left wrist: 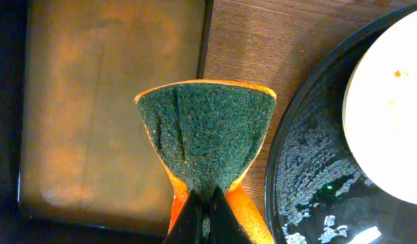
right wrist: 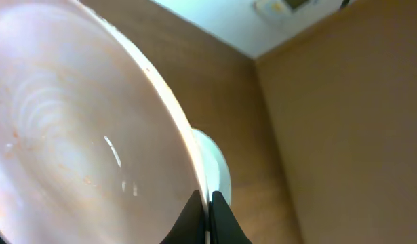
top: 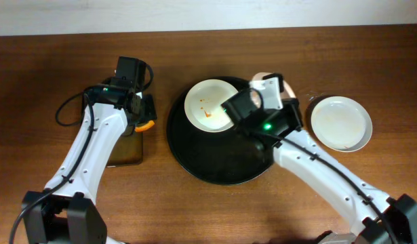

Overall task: Clean dirty plates on tray and stack at the side
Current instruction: 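Carry the front plate right and stack it on the set-aside plate, then grasp the rim of the last white plate with the right gripper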

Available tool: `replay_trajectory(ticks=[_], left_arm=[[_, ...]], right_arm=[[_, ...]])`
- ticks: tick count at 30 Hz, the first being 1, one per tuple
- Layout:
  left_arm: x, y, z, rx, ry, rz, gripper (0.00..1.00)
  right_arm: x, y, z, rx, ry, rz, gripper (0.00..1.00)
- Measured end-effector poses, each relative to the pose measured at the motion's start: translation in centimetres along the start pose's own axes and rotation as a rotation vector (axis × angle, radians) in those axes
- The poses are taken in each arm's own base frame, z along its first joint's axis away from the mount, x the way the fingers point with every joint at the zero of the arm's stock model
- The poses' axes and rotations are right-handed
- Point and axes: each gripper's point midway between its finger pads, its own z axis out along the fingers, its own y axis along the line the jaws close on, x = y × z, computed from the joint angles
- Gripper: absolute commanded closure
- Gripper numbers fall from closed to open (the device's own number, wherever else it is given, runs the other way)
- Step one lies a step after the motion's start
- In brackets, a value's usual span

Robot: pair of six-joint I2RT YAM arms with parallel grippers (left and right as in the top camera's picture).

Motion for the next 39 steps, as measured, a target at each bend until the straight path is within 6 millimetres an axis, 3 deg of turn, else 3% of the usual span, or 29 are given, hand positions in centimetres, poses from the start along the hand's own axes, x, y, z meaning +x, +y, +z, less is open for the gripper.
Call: replay_trajectory(ticks=[2,3,5,7,13,15,18,20,21,24,25,28,32,34,37,39], left_arm=[[0.0,0.0,0.0,0.0,0.0,0.0,1.0],[0.0,0.0,0.0,0.0,0.0,0.0,1.0],[0.0,0.0,0.0,0.0,0.0,0.0,1.0],[0.0,0.0,0.0,0.0,0.0,0.0,1.0],[0.0,0.0,0.0,0.001,-0.001,0.0,1.0],[0.0,0.0,0.0,0.0,-0.001,0.0,1.0],[0.0,0.0,0.0,0.0,-0.001,0.0,1.0],[0.0,0.0,0.0,0.001,-0.001,0.0,1.0],[0.0,-0.1,0.0,0.004,0.0,0.0,1.0],[0.0,-0.2,0.0,0.009,0.001,0.0,1.0],[0.0,-0.2,0.0,0.01,0.001,0.0,1.0],[-0.1,-0.2,0.0,0.012,-0.001,-0.001,1.0],[-0.1,-0.2,0.0,0.013,-0.003,-0.001,1.0],[-0.1,-0.2,0.0,0.013,-0.003,-0.001,1.0],[-0.1,-0.2,0.0,0.013,-0.003,-0.001,1.0],[-0.1,-0.3,0.0,0.014,-0.003,-0.001,1.0]], right_arm=[[1.3,-1.0,2.4,-0.022,0.091,0.071,0.96],[2.1,-2.6,4.4,-0.031,0.169,0.145,0.96],[2.3,-3.9,5.9,-0.055,0.22,0.224,0.96],[3.3,-6.5,8.7,-0.08,0.304,0.373,0.96],[10.4,-13.0,14.5,-0.097,0.541,0.718,0.96],[12.1,-13.4,15.6,-0.115,0.595,0.781,0.96],[14.3,-11.8,17.4,-0.165,0.691,0.81,0.95],[15.2,-10.2,18.0,-0.196,0.747,0.796,0.86],[15.3,-9.9,18.1,-0.202,0.754,0.793,0.73],[15.5,-9.5,18.2,-0.216,0.766,0.794,0.09],[15.5,-9.5,18.2,-0.217,0.767,0.794,0.01],[14.9,-8.5,18.0,-0.286,0.767,0.814,0.01],[11.6,-4.3,16.1,-0.608,0.719,0.778,0.01],[8.7,-1.1,13.9,-0.776,0.66,0.699,0.0],[3.5,5.0,9.2,-0.994,0.52,0.532,0.03],[1.6,7.8,6.6,-1.064,0.456,0.449,0.07]])
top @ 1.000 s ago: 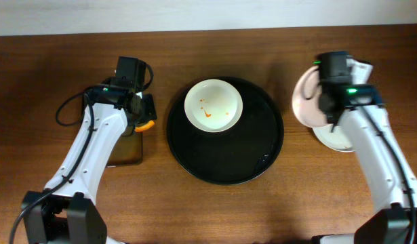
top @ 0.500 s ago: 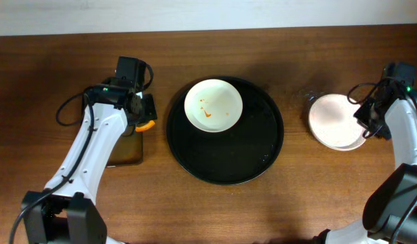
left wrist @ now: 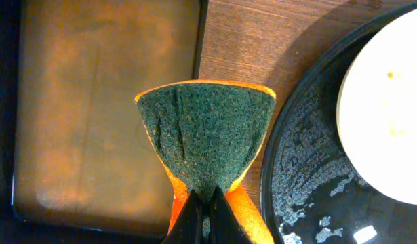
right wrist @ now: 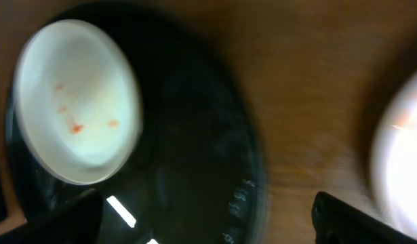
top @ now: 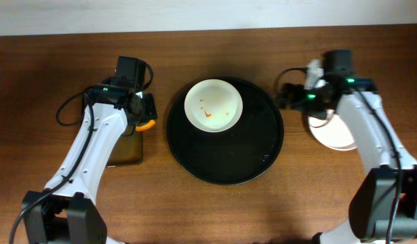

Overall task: Clean dirty plates on tray and stack at the side
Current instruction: 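Grasp the rim of the last white plate with the right gripper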

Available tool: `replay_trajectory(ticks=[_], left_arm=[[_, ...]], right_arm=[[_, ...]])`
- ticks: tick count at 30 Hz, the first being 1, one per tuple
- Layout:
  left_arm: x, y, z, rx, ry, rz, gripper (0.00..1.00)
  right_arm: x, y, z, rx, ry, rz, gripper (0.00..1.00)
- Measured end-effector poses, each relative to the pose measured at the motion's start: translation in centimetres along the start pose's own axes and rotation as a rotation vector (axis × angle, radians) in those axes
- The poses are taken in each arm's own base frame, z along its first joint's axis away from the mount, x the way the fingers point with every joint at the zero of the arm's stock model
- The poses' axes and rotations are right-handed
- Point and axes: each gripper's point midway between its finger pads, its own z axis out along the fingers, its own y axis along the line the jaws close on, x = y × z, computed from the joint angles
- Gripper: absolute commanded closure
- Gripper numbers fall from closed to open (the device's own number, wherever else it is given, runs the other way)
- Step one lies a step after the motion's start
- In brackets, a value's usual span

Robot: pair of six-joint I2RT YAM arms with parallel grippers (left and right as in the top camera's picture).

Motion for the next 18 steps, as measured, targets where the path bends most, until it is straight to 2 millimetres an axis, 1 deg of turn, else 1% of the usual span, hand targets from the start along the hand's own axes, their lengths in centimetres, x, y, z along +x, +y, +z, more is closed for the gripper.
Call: replay_trajectory(ticks=[1,2,3,4,5,6,7,8,9,10,11,13,18], left_arm=[[0.0,0.0,0.0,0.002,0.0,0.0,1.0],[0.0,0.0,0.0,0.003,0.001,0.0,1.0],[0.0,0.0,0.0,0.003,0.001,0.0,1.0],[0.0,0.0,0.0,0.003,0.001,0.0,1.0],[0.0,0.0,0.0,0.003,0.001,0.0,1.0],[0.0,-0.1,0.0,0.004,0.0,0.0,1.0],[0.0,-0.1,0.0,0.006,0.001,0.0,1.0],[0.0,-0.1,0.0,0.006,0.001,0.0,1.0],[0.0,-0.1,0.0,0.006,0.001,0.0,1.0],[0.0,-0.1,0.0,0.007,0.001,0.0,1.0],[0.0,-0.2,0.0,0.009,0.002,0.0,1.0],[0.0,-0.2,0.0,0.01,0.002,0.0,1.0],[0.0,-0.2,0.0,0.01,0.003,0.0,1.0]], right_arm=[[0.4,2.2,0.7,-0.019,0.006,-0.052,0.09],[0.8,3.3,1.3,-0.017,0.014,-0.074,0.12],[1.2,4.6,2.4,-0.013,0.021,-0.099,0.2],[1.8,5.5,3.9,-0.003,0.041,-0.11,0.23],[1.8,6.1,5.3,0.004,0.04,-0.115,0.24],[1.6,6.4,6.0,0.007,0.028,-0.113,0.24],[1.8,6.8,7.1,0.015,0.032,-0.11,0.25],[2.5,7.2,8.8,0.036,0.044,-0.096,0.27],[2.7,7.4,9.4,0.047,0.048,-0.092,0.28],[2.9,7.6,10.0,0.052,0.049,-0.085,0.31],[3.0,7.9,10.7,0.054,0.043,-0.085,0.39],[3.6,8.0,11.8,0.073,0.056,-0.074,0.49],[4.2,6.8,12.8,0.129,0.069,-0.004,0.6]])
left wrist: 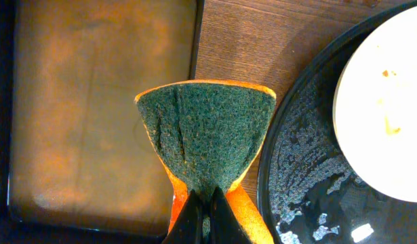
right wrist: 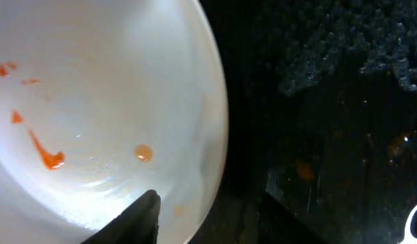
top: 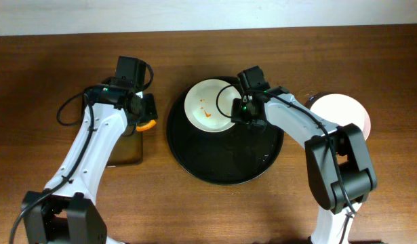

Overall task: Clean dirty plates on tray and stack at the side
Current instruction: 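Grasp the rim of the last white plate with the right gripper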

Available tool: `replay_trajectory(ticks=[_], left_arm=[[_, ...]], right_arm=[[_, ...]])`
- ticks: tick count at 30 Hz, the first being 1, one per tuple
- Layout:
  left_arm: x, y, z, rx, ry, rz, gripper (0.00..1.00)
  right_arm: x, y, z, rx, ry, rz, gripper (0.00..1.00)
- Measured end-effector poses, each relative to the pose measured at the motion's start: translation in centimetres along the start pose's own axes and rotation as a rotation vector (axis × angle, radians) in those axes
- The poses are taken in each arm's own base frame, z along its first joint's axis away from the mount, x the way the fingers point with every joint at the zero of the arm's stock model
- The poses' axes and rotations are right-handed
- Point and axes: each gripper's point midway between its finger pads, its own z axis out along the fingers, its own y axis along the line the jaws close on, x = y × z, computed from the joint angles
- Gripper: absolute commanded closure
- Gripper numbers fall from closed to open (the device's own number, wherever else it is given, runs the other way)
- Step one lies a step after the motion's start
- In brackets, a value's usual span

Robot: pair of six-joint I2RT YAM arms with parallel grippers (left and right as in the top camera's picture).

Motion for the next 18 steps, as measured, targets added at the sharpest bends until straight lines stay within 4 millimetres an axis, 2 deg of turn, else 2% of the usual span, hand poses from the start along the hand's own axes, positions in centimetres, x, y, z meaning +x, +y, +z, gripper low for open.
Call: replay_trajectory(ticks=[3,5,7,10,16,18], left_arm=[[0.0,0.0,0.0,0.0,0.0,0.0,1.0],[0.0,0.0,0.0,0.001,0.0,0.0,1.0],[0.0,-0.1,0.0,0.003,0.001,0.0,1.0],[0.0,-0.1,0.0,0.005,0.001,0.0,1.0],[0.1,-0.2,0.0,0.012,0.004,0.0,1.0],[0.3,-0.8,0.0,0.048,0.016,0.0,1.0]], right_arm=[[0.3,-0.1,0.3,0.011,0.011,0.015,0.66],[0.7,0.0,0.4,0.014,0.019,0.015,0.75],[1.4,-0.1,0.8,0.028,0.042,0.029,0.89],[2.0,-0.5,0.7,0.05,0.07,0.055,0.96],[3.6,-2.1,-0.3,0.137,0.142,0.071,0.96],[4.1,-2.5,-0.5,0.158,0.162,0.073,0.96]])
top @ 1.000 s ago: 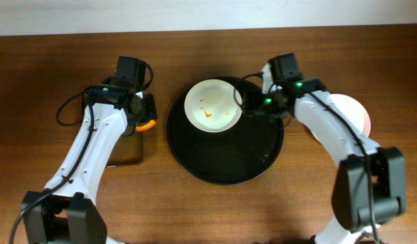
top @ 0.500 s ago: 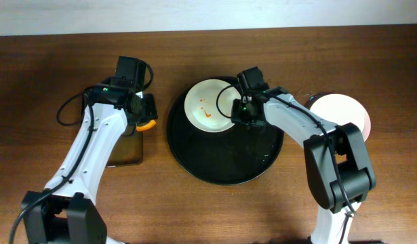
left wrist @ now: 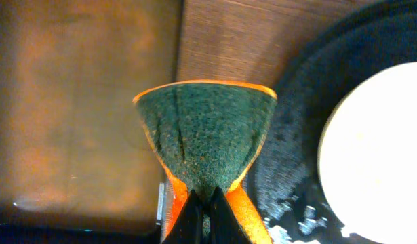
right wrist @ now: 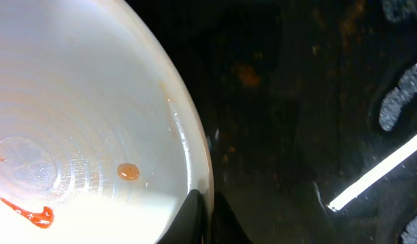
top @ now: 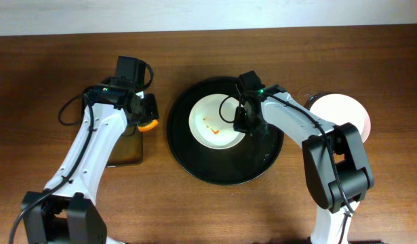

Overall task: Clean dirty plates on tray and stack at the side
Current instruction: 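Grasp the rim of the last white plate with the right gripper, then scrub the last plate with the sponge in the left gripper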

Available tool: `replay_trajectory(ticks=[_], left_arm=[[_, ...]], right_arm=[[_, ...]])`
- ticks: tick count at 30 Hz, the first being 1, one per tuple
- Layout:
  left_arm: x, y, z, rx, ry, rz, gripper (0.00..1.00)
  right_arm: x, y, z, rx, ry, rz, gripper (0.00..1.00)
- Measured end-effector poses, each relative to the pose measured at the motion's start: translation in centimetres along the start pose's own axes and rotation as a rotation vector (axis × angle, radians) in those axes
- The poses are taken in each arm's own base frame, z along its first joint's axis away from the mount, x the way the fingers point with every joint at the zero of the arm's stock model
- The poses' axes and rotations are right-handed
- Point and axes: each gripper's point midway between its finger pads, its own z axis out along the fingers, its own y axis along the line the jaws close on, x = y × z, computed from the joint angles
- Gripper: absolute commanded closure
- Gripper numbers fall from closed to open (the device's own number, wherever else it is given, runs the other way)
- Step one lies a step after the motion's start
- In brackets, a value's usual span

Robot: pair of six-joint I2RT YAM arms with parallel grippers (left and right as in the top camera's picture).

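Note:
A white plate (top: 209, 122) smeared with red sauce lies in the round black tray (top: 225, 169). My right gripper (top: 242, 122) is shut on the plate's right rim; in the right wrist view the plate (right wrist: 79, 122) has its rim pinched between the fingertips of the right gripper (right wrist: 205, 207). My left gripper (top: 144, 114) hovers just left of the tray, shut on an orange sponge (left wrist: 205, 132) with a green scouring face. The stacked white plates (top: 344, 112) rest at the right side of the table.
A dark rectangular mat (top: 127, 150) lies on the wooden table under the left arm, and shows brown in the left wrist view as the mat (left wrist: 72, 102). The tray bottom (right wrist: 310, 102) is wet with foam patches. A cable loops at the far left.
My right gripper, which stood open at the dirty plate's right rim, is now shut on that rim. The plate has shifted from the tray's back left toward its middle. The left gripper edged toward the tray.
First my right gripper held a plate over the tray's right edge while one plate lay at the side. Then it was open by the side stack, the plate set there. Then it was open at the dirty plate, and now grips it. The left kept the sponge.

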Motion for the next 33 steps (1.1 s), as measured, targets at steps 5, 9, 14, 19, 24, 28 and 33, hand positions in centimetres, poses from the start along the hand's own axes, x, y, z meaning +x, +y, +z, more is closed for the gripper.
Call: replay_trajectory(ticks=[5,9,14,19,24,28,33], left_arm=[[0.3,-4.0,-0.2,0.178,0.016,0.027,1.0],[1.6,-10.3,1.5,0.334,0.049,0.148,1.0],[3.5,-14.9,3.3,0.463,0.102,0.25,1.0],[5.1,-17.7,5.3,0.576,0.169,0.275,1.0],[6.4,-19.2,6.0,0.68,0.239,0.274,1.0],[7.4,-19.5,6.9,0.696,0.282,0.27,1.0],[8.6,-19.8,8.3,0.689,0.333,0.258,1.0]], right_arm=[[0.4,-0.4,-0.1,0.02,0.018,0.0,0.96],[0.7,-0.7,-0.2,0.034,0.026,0.0,0.96],[0.8,-0.8,-0.2,0.039,0.029,-0.001,0.96],[0.8,-0.9,-0.2,0.042,0.03,-0.003,0.96],[0.8,-0.9,-0.2,0.044,0.031,-0.003,0.96],[0.9,-1.0,-0.2,0.044,0.031,-0.003,0.96],[0.9,-1.0,-0.2,0.045,0.033,-0.003,0.96]])
